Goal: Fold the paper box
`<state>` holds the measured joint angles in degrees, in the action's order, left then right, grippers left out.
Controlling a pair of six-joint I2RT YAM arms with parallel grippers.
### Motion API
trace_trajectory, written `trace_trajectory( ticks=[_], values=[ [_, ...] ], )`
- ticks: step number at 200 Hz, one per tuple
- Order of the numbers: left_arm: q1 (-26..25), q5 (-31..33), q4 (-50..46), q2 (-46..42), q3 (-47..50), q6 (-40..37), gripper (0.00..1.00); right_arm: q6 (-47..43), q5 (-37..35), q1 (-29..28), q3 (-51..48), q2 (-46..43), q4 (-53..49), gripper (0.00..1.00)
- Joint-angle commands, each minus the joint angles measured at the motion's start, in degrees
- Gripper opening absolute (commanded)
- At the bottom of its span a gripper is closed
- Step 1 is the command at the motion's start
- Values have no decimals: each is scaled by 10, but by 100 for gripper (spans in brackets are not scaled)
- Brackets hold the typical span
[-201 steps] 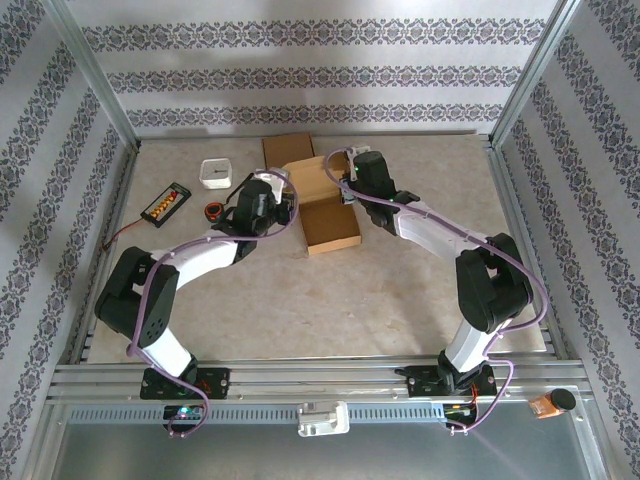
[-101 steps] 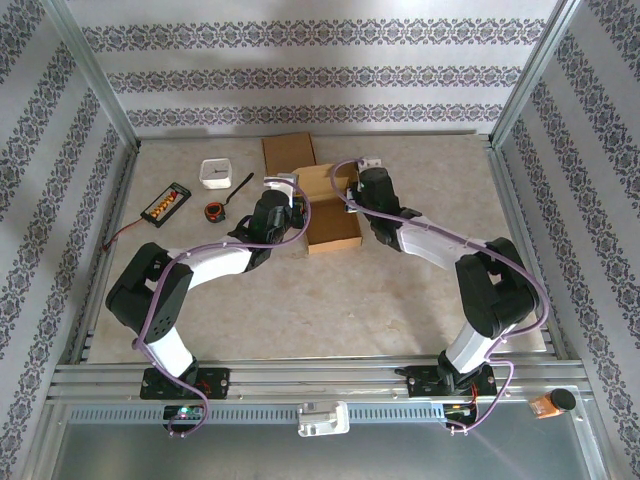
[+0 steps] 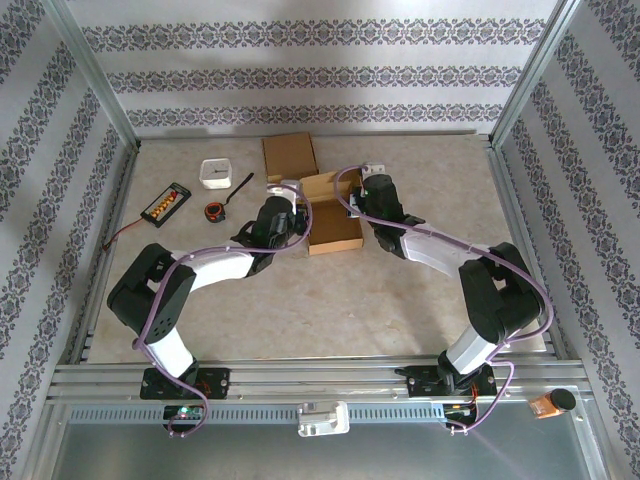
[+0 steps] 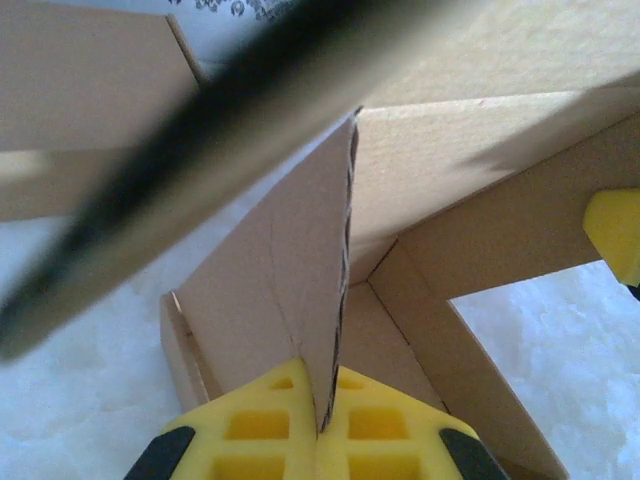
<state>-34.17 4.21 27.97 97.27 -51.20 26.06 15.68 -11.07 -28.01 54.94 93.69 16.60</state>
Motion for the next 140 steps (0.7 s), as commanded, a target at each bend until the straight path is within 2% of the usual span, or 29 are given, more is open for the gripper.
trace_trajectory(
  ticks=[1, 140],
  values=[
    [-30, -76, -5, 28, 16, 32, 0, 16, 62, -20, -24, -6, -32, 0],
    [-51, -39, 14, 15, 79, 25, 0, 14, 56, -20, -123, -44, 11, 0]
  ],
)
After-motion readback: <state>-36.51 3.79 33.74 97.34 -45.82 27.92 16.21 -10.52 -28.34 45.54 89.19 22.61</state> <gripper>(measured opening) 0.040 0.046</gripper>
